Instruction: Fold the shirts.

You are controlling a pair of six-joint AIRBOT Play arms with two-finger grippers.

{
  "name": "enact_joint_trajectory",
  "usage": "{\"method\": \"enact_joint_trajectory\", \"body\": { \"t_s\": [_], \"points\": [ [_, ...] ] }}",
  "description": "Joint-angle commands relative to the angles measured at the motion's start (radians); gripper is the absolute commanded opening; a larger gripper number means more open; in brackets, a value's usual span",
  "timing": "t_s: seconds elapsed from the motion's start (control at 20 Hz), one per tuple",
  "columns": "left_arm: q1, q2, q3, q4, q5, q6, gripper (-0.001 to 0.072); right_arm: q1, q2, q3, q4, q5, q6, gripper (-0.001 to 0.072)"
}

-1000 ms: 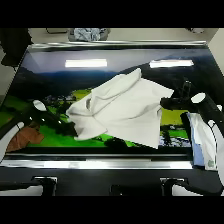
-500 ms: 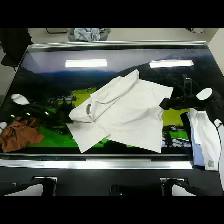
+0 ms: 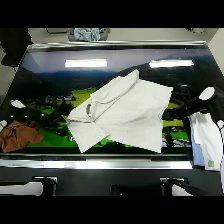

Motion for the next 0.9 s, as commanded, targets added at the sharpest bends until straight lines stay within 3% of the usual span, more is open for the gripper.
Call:
{"method": "enact_joint_trajectory", "body": {
  "t_s": [0.0,0.2,0.3,0.35,0.4,0.45,0.6,0.7,0.85],
  "points": [
    [-0.05,-0.077,-0.019,-0.03,0.054,0.038,0.0499,0.0,0.002,0.001,-0.006,0.061,0.003,0.0514],
    [-0.104,-0.086,-0.019,-0.031,0.187,0.027,0.049,0.002,0.002,0.0,-0.001,0.116,0.035,0.051],
    [-0.122,-0.086,-0.019,-0.03,0.19,0.029,0.0292,0.001,0.005,-0.035,-0.011,0.135,0.035,0.0514],
    [-0.127,-0.086,-0.019,-0.03,0.183,0.031,0.0107,0.001,0.01,-0.072,-0.006,0.137,0.035,0.0516],
    [-0.128,-0.085,-0.019,-0.03,0.178,0.03,0.0038,0.001,0.018,-0.125,-0.003,0.135,0.035,0.0519],
    [-0.127,-0.084,-0.019,-0.03,0.171,0.031,0.0038,0.001,0.025,-0.183,-0.004,0.132,0.035,0.057],
    [-0.12,-0.07,-0.019,-0.03,0.145,0.042,0.0037,0.001,0.035,-0.342,0.019,0.111,0.016,0.0577],
    [-0.119,-0.05,-0.019,-0.03,0.133,0.042,0.0037,0.001,0.035,-0.412,-0.001,0.078,-0.004,0.0624],
    [-0.119,-0.024,-0.019,-0.03,0.113,0.047,0.0037,0.001,0.035,-0.437,-0.045,0.05,0.001,0.0624]
  ]
}}
